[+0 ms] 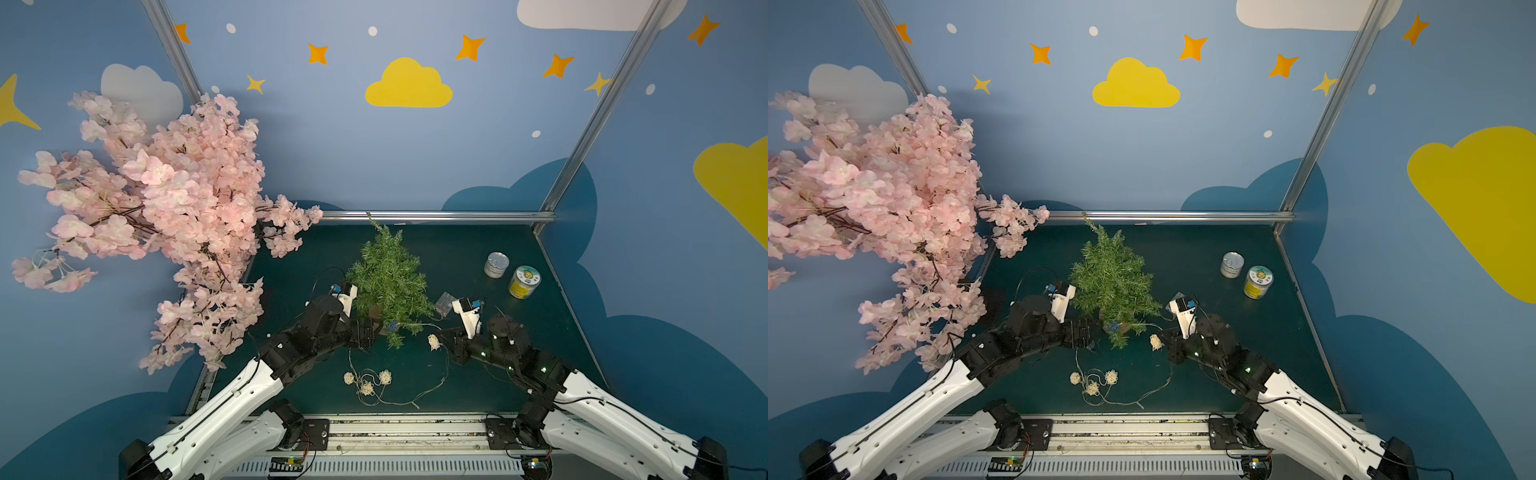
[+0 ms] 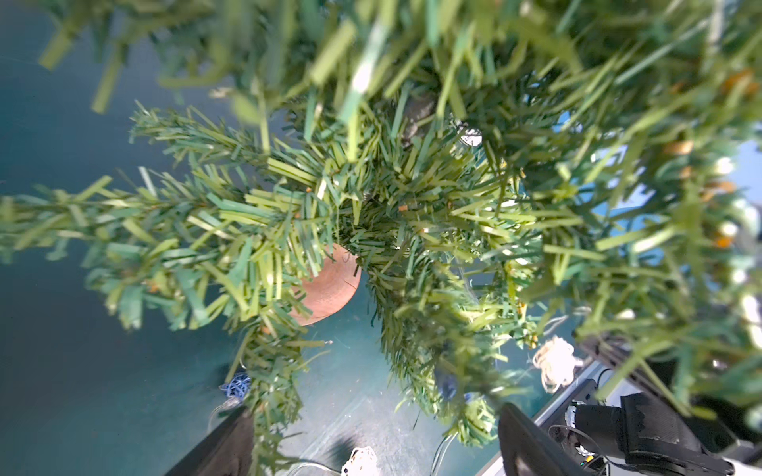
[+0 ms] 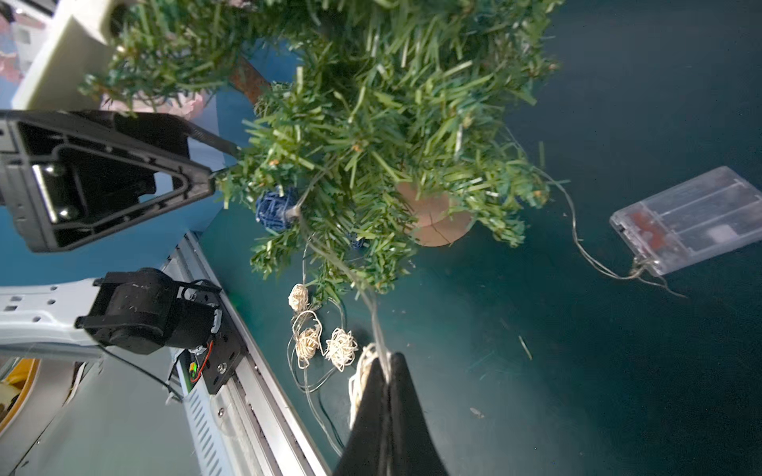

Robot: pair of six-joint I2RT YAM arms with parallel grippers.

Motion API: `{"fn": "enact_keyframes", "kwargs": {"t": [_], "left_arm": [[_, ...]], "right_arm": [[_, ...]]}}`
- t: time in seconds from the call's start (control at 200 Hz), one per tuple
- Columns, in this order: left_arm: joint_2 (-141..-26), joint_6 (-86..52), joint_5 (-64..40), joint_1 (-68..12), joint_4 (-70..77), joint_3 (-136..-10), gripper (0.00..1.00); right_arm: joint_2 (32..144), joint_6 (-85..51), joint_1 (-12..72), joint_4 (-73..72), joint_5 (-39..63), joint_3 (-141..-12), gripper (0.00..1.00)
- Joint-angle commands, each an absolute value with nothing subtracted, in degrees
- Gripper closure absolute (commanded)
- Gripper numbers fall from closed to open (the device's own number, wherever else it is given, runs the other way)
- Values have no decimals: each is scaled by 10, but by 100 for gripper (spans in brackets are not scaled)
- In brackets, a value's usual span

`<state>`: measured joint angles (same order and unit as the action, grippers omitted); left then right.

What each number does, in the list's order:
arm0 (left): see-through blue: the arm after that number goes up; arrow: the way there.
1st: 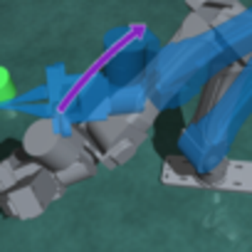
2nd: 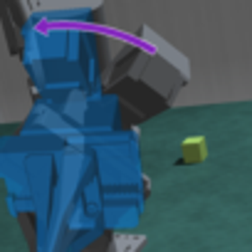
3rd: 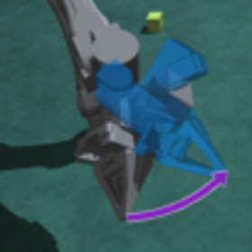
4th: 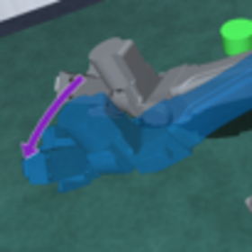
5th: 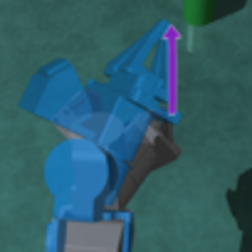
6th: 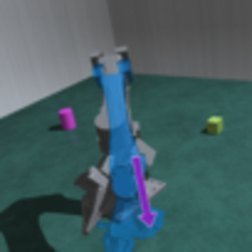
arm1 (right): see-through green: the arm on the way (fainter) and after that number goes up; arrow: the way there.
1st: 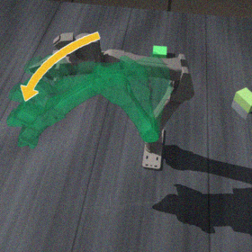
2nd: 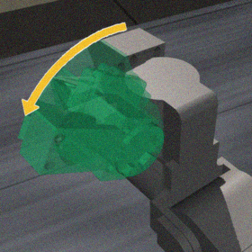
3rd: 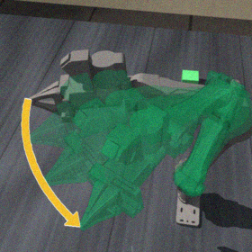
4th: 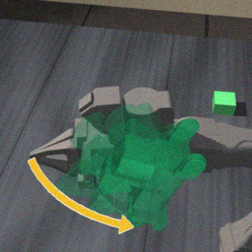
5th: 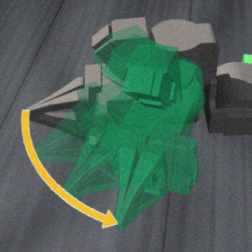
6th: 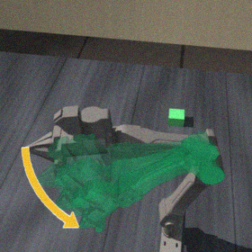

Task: Remove string lights from the small christmas tree
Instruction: Remove the light string from the Christmas tree.

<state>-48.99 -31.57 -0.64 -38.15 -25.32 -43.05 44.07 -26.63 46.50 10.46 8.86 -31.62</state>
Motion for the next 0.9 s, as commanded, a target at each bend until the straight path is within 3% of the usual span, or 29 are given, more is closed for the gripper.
{"fn": "enact_keyframes", "kwargs": {"t": [0.0,0.361,0.691,0.896], "left_arm": [[-482,-299,9,-383,-270,-437,8],[-476,-290,11,-383,-267,-420,8],[-455,-286,-3,-384,-262,-415,8],[-450,-284,0,-384,-266,-416,7]], "right_arm": [[457,-259,450,124,114,-344,100],[456,-264,373,100,165,-357,100],[404,-234,362,175,159,-451,100],[441,-220,339,180,154,-475,100]]}}
